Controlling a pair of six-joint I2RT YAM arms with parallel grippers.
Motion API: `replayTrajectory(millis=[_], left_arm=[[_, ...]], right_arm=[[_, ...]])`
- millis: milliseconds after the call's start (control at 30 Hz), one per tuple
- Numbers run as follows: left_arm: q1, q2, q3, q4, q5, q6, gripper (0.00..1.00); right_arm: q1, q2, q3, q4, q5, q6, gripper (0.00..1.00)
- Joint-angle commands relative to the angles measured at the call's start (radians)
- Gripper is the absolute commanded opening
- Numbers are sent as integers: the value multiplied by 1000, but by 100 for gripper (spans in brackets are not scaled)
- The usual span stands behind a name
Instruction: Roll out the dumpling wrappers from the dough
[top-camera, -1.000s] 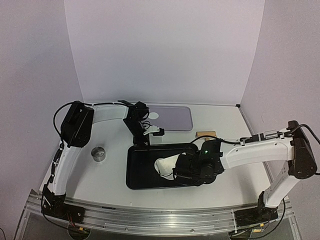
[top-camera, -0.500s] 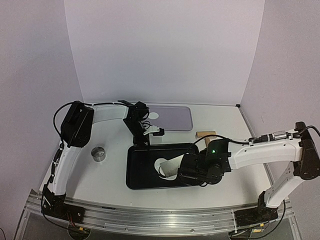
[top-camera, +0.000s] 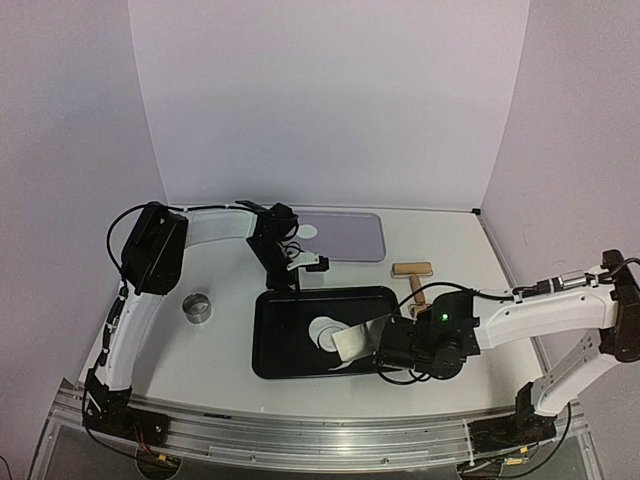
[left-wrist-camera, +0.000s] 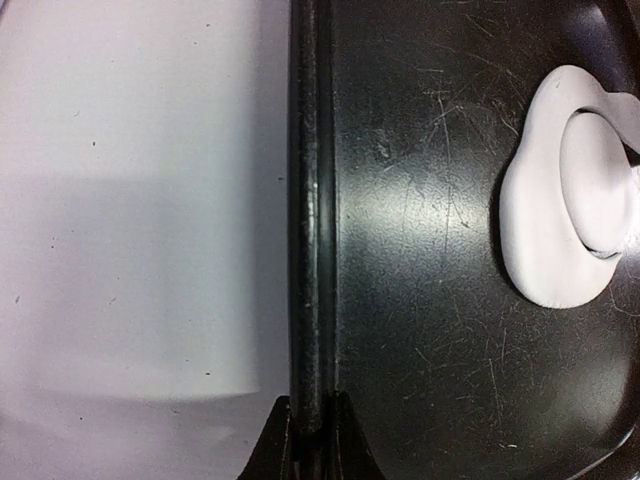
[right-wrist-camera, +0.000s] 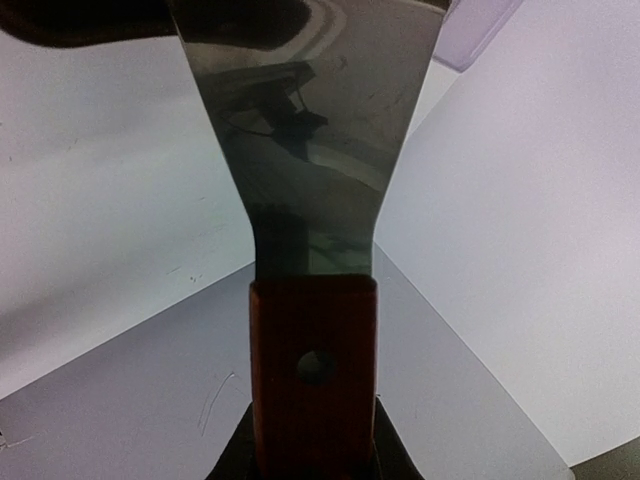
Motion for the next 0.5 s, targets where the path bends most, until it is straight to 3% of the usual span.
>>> replayTrajectory(millis=[0,233,467], left_arm=[[-6,31,11,53,-131,104,0],[-7,29,9,57,-136,117,0],[-6,22,7,65,-126,116,0]], right_arm=[[6,-15,-47,-180,-38,-58,0],[-79,-14,-52,-199,-2,-55,0],[-195,36,81,-198,36,-3,0]])
